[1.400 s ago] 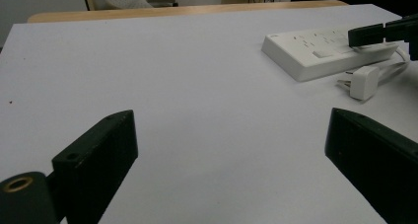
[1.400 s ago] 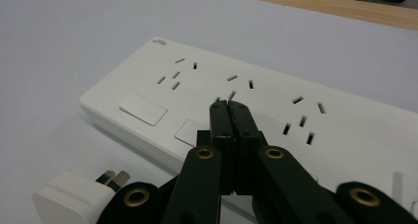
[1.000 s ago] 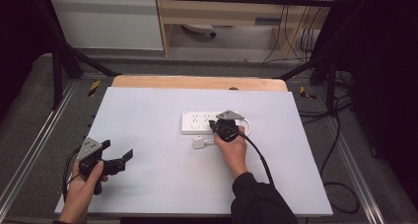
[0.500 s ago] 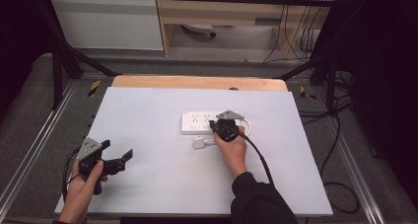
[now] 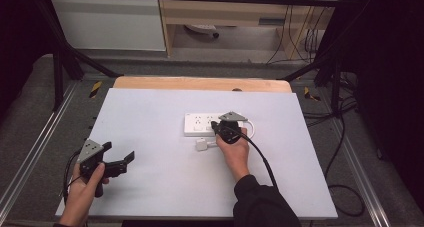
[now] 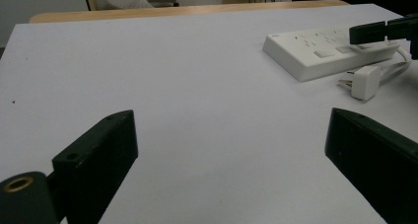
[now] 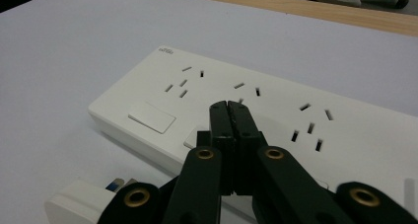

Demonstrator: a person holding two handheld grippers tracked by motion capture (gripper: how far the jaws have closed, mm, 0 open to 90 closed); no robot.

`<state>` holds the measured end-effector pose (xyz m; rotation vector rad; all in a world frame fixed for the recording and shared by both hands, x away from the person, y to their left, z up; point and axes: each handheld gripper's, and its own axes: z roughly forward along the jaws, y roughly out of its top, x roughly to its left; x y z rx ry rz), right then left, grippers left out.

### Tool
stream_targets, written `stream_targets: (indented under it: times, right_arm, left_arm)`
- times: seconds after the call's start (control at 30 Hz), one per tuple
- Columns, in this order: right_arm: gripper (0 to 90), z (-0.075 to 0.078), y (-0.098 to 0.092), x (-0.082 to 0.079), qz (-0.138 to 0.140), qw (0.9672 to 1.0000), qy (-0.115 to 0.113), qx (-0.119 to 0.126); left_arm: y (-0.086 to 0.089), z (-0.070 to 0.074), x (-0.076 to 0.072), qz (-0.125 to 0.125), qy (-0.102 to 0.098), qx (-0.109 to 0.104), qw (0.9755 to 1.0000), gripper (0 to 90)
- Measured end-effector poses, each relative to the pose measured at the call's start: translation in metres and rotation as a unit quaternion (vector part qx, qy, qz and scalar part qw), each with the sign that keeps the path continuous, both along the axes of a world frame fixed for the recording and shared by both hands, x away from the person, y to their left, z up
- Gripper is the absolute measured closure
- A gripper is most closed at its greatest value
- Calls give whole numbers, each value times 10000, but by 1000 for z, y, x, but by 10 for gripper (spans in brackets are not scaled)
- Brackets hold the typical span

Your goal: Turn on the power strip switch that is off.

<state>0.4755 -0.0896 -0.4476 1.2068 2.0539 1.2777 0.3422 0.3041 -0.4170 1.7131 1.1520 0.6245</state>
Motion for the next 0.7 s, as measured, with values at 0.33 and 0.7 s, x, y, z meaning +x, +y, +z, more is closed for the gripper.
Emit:
stream_targets:
  times: [0.33,0.7]
  right_arm:
    - [900,3,-3,1,-13,10000,8,80]
    - [900,6,-3,0,32,9999,5,124]
  left_arm:
    - [0,0,0,7,8,1,10000,57]
    - [-1,-1,0,2,17,5,10000,57]
